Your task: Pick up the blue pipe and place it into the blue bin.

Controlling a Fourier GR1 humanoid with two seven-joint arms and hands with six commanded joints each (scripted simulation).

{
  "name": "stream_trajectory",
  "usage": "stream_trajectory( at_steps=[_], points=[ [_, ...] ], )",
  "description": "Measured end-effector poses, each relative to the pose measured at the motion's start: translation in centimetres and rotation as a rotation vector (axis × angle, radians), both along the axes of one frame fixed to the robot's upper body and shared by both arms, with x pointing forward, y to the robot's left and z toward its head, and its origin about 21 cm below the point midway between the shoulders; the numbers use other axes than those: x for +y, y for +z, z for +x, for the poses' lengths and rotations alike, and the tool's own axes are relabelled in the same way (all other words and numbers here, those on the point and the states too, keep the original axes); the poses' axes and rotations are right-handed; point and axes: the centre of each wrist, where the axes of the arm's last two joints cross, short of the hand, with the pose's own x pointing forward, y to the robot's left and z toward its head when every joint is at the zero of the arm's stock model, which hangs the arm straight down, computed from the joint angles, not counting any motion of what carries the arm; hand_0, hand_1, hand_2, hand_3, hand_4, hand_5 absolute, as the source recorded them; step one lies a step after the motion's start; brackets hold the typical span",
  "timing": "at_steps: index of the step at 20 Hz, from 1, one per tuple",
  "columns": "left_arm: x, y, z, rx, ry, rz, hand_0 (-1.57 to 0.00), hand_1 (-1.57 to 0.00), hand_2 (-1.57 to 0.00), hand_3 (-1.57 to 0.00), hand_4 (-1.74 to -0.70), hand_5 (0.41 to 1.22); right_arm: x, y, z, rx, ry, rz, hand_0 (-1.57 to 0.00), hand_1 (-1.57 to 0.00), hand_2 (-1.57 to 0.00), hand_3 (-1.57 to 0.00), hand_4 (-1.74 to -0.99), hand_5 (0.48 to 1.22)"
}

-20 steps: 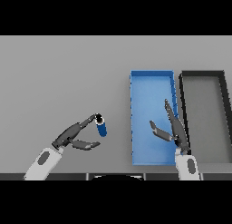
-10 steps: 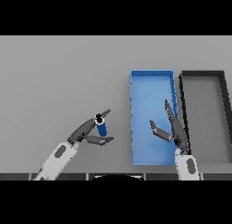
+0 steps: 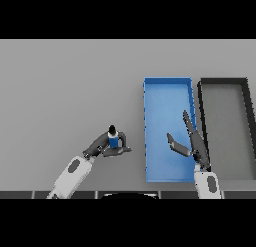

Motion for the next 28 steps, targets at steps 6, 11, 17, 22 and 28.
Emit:
stream_trajectory(
  at_steps=[6, 11, 17, 22, 28],
  points=[
    [-0.8, 0.5, -0.5, -0.043, -0.009, 0.0, -1.41, -1.43, -1.44, -1.4, -1.68, 1.168, -0.2, 0.0, 0.2, 0.026, -0.003, -0.017, 0.0, 0.0, 0.0, 0.0, -1.281, 0.663],
    [-2.0, 3.1, -0.3, -0.136, -0.032, -0.1, -1.52, -1.52, -1.53, -1.45, -1.71, 1.204, -0.1, -0.1, 0.6, 0.02, 0.002, -0.008, 0.0, 0.0, 0.0, 0.0, -1.28, 0.663],
    [-3.9, 7.2, 0.1, -0.191, -0.104, -0.149, -1.56, -1.56, -1.56, -1.45, -1.72, 1.216, -0.3, -0.5, 0.3, 0.022, 0.003, -0.054, 0.0, 0.0, 0.0, 0.0, -1.272, 0.684],
    [-4.3, 8.9, 0.1, -0.176, -0.127, -0.123, -1.57, -1.57, -1.57, -1.44, -1.73, 1.219, -0.7, -0.3, 0.1, -0.009, 0.017, -0.049, 0.0, 0.0, 0.0, 0.0, -1.271, 0.688],
    [-4.1, 8.2, -0.3, -0.155, -0.118, -0.087, -1.57, -1.57, -1.57, -1.44, -1.73, 1.22, -0.2, 0.3, 0.9, -0.011, 0.04, -0.05, 0.0, 0.0, 0.0, 0.0, -1.243, 0.687]
  ],
)
